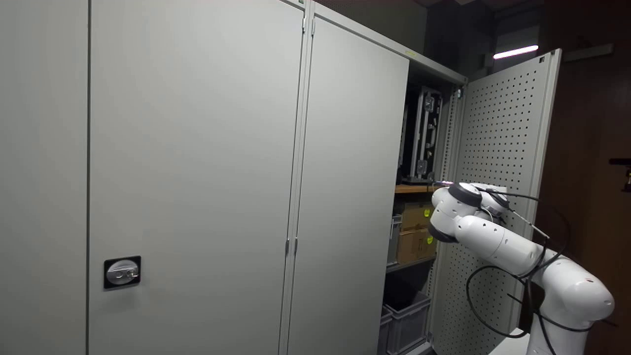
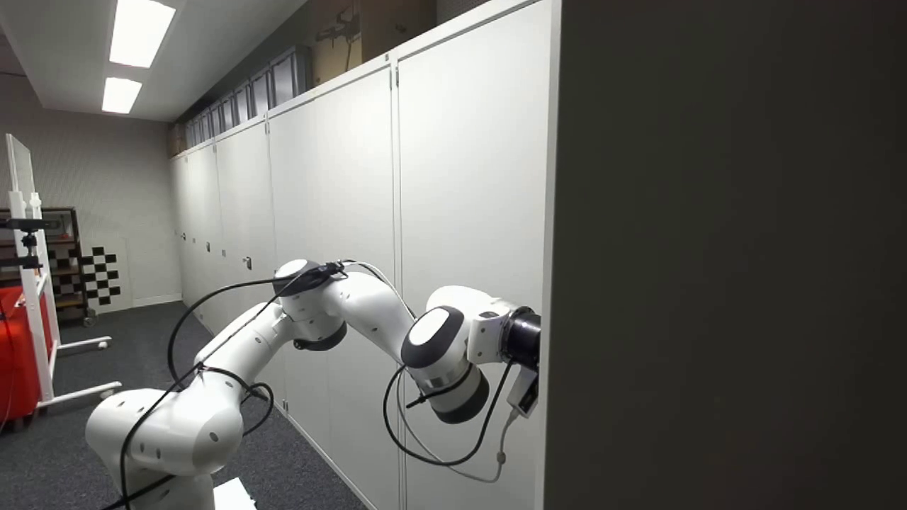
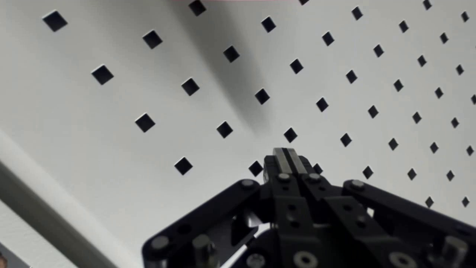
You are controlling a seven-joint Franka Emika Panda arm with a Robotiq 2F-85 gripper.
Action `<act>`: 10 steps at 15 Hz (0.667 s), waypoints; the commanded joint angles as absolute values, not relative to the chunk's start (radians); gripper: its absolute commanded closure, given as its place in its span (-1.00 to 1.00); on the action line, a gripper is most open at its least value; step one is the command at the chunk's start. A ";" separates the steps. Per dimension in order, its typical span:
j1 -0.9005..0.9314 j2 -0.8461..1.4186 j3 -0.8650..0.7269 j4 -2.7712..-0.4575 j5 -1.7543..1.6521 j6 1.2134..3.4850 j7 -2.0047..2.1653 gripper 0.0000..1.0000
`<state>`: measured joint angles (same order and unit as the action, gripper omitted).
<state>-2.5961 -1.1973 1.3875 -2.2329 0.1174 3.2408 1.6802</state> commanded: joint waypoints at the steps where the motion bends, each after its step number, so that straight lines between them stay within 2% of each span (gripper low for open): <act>1: -2.623 -1.162 1.419 -2.192 0.169 3.322 1.617 1.00; 10: -2.589 -1.144 1.464 -2.140 0.233 3.367 1.557 1.00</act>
